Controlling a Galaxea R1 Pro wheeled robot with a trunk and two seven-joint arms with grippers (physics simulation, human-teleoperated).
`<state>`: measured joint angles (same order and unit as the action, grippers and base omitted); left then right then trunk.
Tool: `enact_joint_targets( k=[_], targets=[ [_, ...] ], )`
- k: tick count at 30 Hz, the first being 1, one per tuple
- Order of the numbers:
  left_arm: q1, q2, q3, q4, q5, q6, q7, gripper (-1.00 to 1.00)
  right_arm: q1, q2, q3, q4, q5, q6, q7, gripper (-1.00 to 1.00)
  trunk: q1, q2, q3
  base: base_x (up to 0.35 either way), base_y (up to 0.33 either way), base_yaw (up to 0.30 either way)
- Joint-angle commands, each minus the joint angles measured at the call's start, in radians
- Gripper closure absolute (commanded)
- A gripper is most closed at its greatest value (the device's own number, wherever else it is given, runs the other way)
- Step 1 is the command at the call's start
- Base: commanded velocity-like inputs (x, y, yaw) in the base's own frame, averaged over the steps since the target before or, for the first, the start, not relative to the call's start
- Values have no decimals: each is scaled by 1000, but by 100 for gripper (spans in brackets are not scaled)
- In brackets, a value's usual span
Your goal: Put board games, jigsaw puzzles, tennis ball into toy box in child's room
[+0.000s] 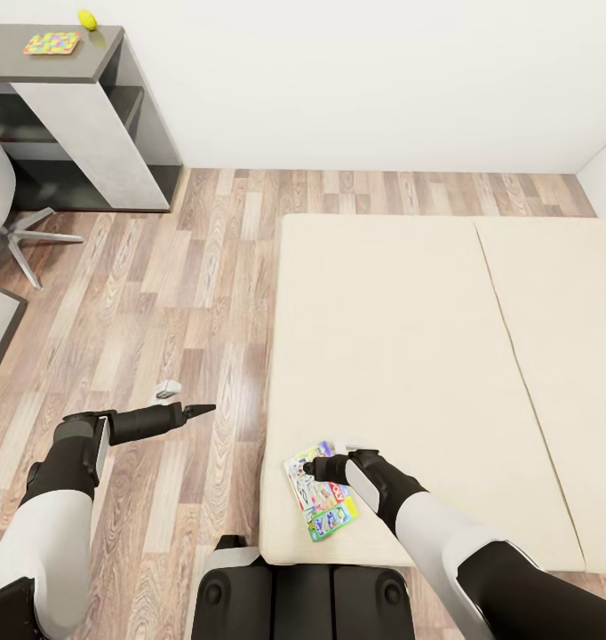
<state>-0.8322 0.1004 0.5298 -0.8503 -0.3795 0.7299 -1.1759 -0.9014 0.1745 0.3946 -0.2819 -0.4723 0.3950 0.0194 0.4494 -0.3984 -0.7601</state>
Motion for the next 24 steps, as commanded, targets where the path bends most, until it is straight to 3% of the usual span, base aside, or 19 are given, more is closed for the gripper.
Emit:
enact_joint_targets(
  k=[1, 24],
  targets=[
    [-1, -1, 4, -1, -10, 8, -10, -100, -1, 0, 1, 0, 3, 4, 2, -100, 1, -2, -1, 0, 0, 0],
    [-1, -1, 5, -1, -10, 8, -11, -100, -1, 0, 2, 3, -1, 10, 3, -100, 1, -2, -1, 0, 13, 0]
  ],
)
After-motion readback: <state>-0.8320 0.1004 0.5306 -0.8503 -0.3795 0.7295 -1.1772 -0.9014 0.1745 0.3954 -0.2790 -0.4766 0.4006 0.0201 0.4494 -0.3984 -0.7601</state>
